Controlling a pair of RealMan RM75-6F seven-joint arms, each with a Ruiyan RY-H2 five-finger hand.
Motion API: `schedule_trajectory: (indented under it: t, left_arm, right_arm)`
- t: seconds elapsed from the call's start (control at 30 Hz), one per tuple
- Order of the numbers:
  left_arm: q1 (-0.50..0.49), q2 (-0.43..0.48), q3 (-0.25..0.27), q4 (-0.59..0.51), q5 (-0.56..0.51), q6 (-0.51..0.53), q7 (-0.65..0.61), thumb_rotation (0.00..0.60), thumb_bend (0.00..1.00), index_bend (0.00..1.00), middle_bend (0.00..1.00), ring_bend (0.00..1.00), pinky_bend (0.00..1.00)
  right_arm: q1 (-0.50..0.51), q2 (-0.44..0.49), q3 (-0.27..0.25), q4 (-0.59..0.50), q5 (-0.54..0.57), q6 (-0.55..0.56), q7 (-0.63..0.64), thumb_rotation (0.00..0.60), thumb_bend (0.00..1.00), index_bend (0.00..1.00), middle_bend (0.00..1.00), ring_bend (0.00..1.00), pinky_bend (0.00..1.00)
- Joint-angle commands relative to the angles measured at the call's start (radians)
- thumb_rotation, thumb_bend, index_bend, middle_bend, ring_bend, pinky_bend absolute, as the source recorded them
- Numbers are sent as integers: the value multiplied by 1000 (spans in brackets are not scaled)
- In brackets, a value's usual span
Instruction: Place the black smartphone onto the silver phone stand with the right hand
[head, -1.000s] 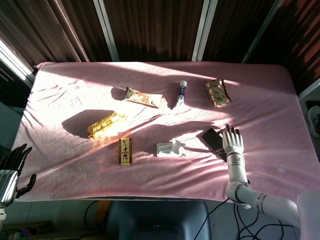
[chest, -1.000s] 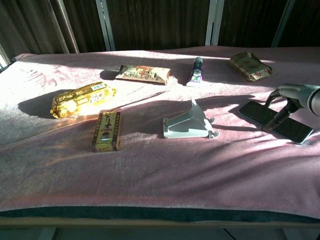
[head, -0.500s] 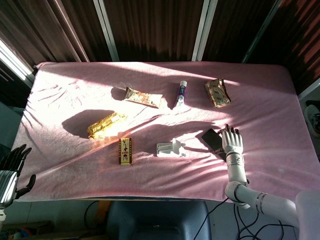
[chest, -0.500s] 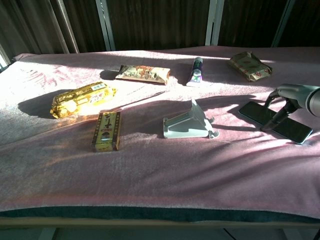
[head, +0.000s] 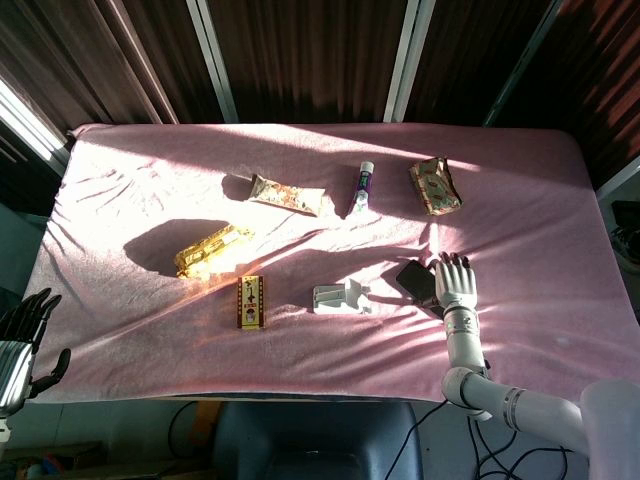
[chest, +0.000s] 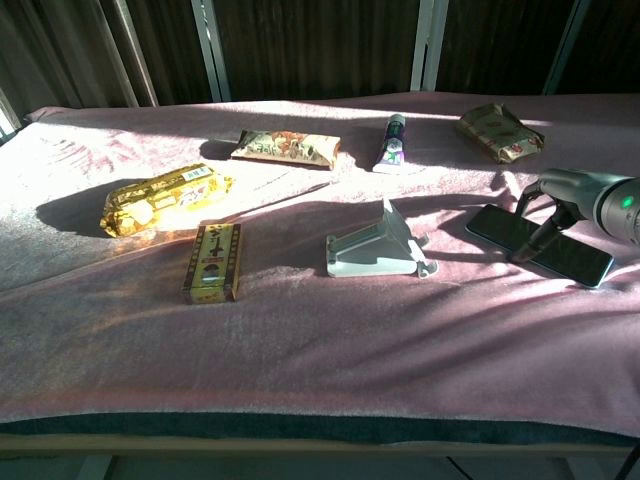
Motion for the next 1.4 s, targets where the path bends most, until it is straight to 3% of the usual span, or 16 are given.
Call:
schedule_trajectory:
  t: [0.03, 0.43, 0.53, 0.67, 0.77, 1.4]
  left_arm:
    - [0, 0, 0, 0, 1, 1, -1, 600, 409, 0, 0, 20, 120]
    - [2, 2, 1, 4, 5, 6, -11, 600, 409, 0, 0, 20, 120]
    - [1, 2, 1, 4, 4, 4, -10, 600, 409, 0, 0, 20, 120]
    - [1, 2, 1, 3, 5, 4, -10, 600, 408, 0, 0, 20, 121]
    - [2, 3, 1, 3, 5, 5, -12, 600, 410, 0, 0, 20, 121]
    - [2, 6, 1, 4, 7, 7, -21, 600, 408, 0, 0, 20, 120]
  right_arm:
    - [-1, -1, 0, -2, -3, 3, 1, 600, 224, 705, 215, 0, 0]
    - [-11, -13, -5, -29, -65, 53, -5, 600, 236, 814, 296, 54, 0]
    - [-13, -20, -8, -27, -77, 58, -9, 600, 241, 871, 403, 133, 14]
    - [-15, -26, -8, -30, -80, 61, -16, 600, 256, 920, 589, 319, 68]
    - [-17, -29, -7, -34, -86, 66, -17, 600, 265, 930, 654, 392, 88]
    - [-24, -52, -12, -58, -160, 113, -41, 600, 269, 988, 717, 458, 150]
